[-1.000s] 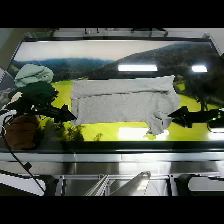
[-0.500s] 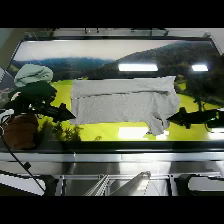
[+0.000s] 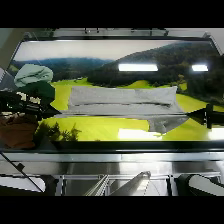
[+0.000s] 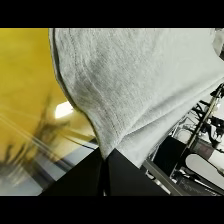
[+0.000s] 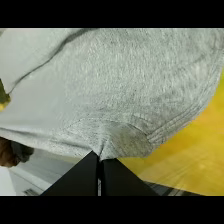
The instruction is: Fold the shirts.
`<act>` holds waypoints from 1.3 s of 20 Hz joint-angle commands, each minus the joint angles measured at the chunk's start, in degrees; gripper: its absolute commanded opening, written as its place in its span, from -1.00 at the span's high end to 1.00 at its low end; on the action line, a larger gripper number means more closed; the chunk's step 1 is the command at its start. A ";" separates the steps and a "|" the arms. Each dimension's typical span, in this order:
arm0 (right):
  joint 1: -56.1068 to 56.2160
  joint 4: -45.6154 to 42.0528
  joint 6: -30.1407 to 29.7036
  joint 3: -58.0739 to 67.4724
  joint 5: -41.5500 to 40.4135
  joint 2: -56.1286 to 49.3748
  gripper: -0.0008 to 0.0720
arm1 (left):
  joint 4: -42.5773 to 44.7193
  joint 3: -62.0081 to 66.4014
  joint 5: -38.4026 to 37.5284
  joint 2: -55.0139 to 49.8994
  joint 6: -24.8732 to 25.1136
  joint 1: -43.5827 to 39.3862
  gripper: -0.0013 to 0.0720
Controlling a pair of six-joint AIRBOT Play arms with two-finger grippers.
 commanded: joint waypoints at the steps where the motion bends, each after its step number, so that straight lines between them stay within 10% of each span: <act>1: 1.01 2.89 -0.22 0.07 -1.16 0.63 0.93 | 0.96 0.33 1.05 0.24 -0.17 1.20 0.91; 23: 19.67 10.86 -2.14 21.77 -25.11 -29.53 0.93 | 1.40 52.85 3.10 -35.04 -15.04 -13.66 0.91; 24: 19.50 10.80 -2.54 21.92 -23.61 -29.00 0.92 | 0.63 52.89 3.34 -34.77 -15.04 -13.55 0.65; 26: 18.58 8.63 -2.54 23.21 -19.06 -27.30 0.50 | -3.39 53.00 3.41 -33.51 -14.99 -12.61 -0.64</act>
